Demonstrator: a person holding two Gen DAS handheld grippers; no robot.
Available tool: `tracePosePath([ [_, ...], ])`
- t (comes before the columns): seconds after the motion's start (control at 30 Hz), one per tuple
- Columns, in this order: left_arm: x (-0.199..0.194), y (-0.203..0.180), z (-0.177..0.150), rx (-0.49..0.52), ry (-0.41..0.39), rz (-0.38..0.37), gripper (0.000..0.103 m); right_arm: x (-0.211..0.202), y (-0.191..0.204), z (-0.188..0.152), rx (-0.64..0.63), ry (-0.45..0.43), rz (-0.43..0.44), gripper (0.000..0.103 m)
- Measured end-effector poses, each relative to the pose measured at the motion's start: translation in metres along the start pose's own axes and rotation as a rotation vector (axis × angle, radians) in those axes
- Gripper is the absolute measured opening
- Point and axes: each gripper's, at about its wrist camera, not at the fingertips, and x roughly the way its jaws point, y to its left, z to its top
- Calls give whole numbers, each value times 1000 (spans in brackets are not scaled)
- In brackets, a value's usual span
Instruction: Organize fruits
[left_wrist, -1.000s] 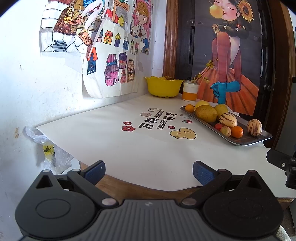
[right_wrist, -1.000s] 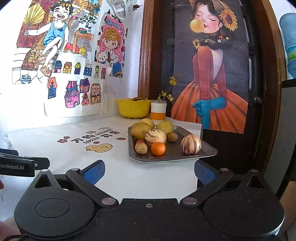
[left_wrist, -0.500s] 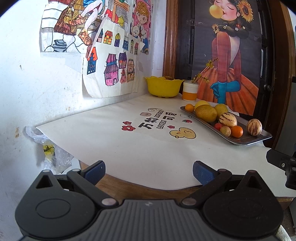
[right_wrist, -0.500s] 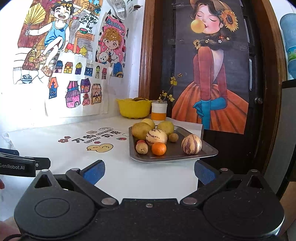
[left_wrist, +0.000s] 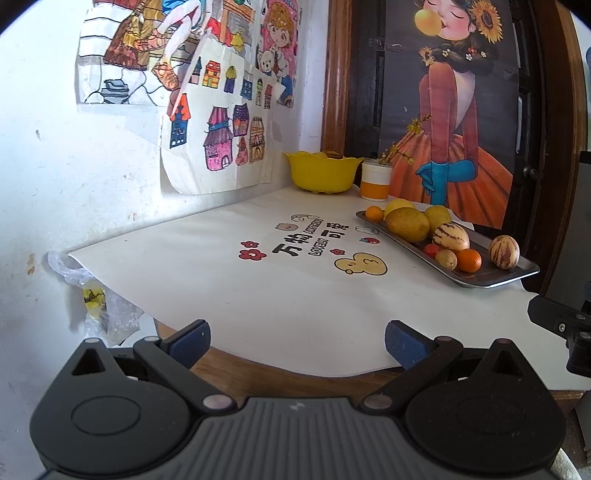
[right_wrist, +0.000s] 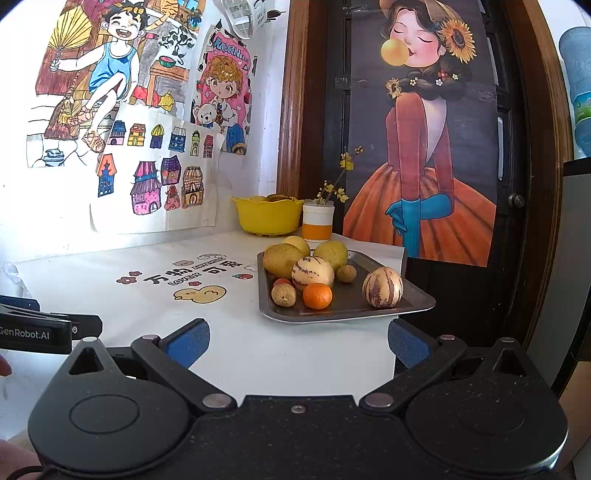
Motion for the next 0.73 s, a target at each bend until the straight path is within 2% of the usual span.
tracePosePath([
  [0.73,1,-2,-1,12,10,32,103,0,1,0,0,0,-1,102],
])
